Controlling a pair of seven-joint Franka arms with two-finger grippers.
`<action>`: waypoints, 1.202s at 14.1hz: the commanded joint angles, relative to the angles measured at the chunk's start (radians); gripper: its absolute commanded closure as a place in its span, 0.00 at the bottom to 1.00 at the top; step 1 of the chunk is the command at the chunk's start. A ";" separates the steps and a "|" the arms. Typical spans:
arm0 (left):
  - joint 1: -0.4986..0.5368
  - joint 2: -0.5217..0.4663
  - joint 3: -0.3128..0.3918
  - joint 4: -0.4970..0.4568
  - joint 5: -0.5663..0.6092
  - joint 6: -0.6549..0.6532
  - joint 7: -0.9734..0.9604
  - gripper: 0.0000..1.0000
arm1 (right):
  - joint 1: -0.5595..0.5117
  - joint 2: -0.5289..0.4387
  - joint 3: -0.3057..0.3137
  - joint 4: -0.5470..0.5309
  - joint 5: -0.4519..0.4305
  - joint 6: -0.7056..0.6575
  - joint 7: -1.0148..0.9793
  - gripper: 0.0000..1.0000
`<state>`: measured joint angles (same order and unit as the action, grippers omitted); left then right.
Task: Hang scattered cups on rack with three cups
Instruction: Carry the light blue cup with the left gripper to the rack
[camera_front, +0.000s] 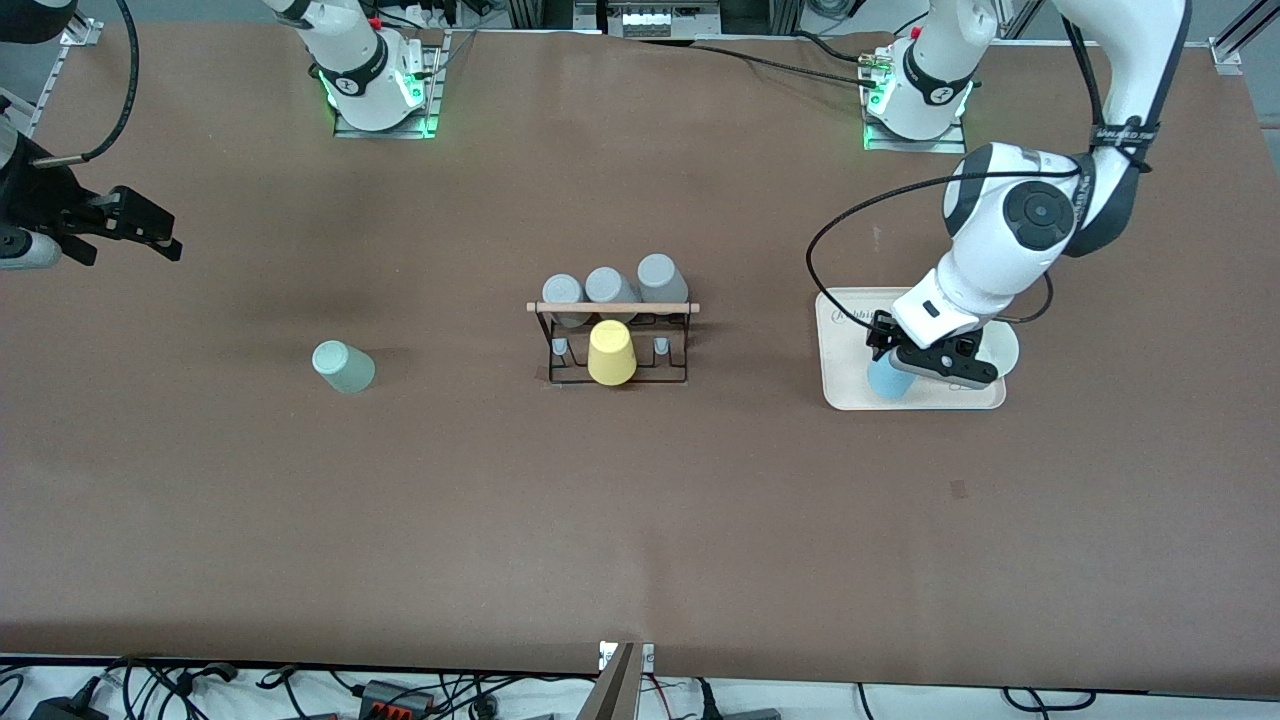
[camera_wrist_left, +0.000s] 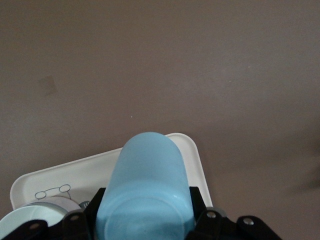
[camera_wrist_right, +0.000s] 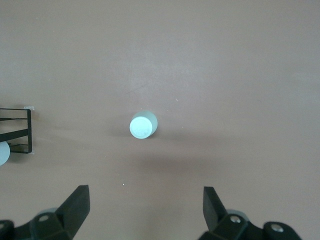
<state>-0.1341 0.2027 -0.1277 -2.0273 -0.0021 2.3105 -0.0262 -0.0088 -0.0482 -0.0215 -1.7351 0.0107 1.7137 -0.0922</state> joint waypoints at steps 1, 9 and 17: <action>-0.076 0.115 -0.010 0.307 0.004 -0.224 -0.107 0.60 | -0.007 -0.012 0.008 -0.004 -0.012 -0.005 -0.003 0.00; -0.369 0.365 -0.009 0.709 0.010 -0.345 -0.644 0.58 | 0.000 -0.002 0.014 0.026 -0.008 -0.008 -0.015 0.00; -0.478 0.423 -0.003 0.714 0.020 -0.336 -0.710 0.59 | -0.008 0.007 0.008 0.026 -0.002 -0.043 0.000 0.00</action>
<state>-0.5941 0.6000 -0.1438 -1.3499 -0.0011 1.9990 -0.7235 -0.0110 -0.0445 -0.0189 -1.7221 0.0107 1.6913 -0.0932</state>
